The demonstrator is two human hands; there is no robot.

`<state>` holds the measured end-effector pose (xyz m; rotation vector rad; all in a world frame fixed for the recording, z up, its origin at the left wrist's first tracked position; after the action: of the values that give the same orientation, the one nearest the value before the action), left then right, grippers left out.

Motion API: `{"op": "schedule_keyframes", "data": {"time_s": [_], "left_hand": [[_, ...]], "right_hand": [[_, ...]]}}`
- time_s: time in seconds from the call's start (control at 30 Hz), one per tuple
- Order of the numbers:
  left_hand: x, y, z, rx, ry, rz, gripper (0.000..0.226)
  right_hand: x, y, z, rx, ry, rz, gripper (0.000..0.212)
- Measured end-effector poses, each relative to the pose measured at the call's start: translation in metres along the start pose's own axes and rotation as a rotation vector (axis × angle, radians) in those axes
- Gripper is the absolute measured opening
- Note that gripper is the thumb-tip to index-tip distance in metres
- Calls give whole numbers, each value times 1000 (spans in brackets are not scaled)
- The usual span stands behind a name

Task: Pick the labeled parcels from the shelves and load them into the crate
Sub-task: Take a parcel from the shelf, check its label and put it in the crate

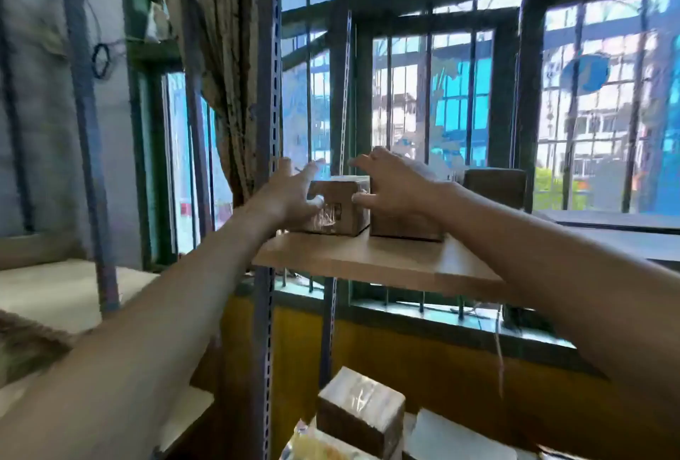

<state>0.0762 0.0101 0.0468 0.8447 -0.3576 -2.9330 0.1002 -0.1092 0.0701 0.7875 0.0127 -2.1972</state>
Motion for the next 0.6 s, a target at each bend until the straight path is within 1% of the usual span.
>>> {"op": "schedule_keyframes", "data": {"time_s": [0.13, 0.17, 0.27, 0.33, 0.4, 0.5, 0.53, 0.6], "left_hand": [[-33, -30, -40, -16, -90, 89, 73], [-40, -30, -47, -30, -84, 87, 74], [-55, -25, -51, -57, 10, 61, 82], [-59, -27, -51, -37, 76, 28, 90], [-64, -34, -50, 63, 107, 0, 100], [-73, -45, -63, 369, 14, 49, 113], [-75, -45, -67, 434, 8, 41, 113], [-78, -43, -64, 442, 68, -6, 105]], "right_hand": [[-36, 3, -27, 162, -72, 5, 59], [-45, 5, -32, 176, -80, -5, 56], [-61, 9, -35, 215, -57, -4, 43], [-62, 13, -41, 254, -60, 9, 40], [-59, 21, -42, 237, -21, -6, 41], [-49, 27, -41, 122, 56, -35, 38], [-47, 29, -43, 62, 52, -40, 38], [-45, 34, -46, -17, 1, -41, 41]]}}
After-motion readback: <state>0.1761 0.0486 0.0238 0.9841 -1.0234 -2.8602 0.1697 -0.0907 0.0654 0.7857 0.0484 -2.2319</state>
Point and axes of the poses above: each hand's wrist, its own x-axis away from the middle knuckle, its own z-axis out of the back of the hand, y = z × x, the point moved 9 cm from there along -x, towards the middle knuckle, and after that the axes turned 1 degree about z, right-handed, at the moved point
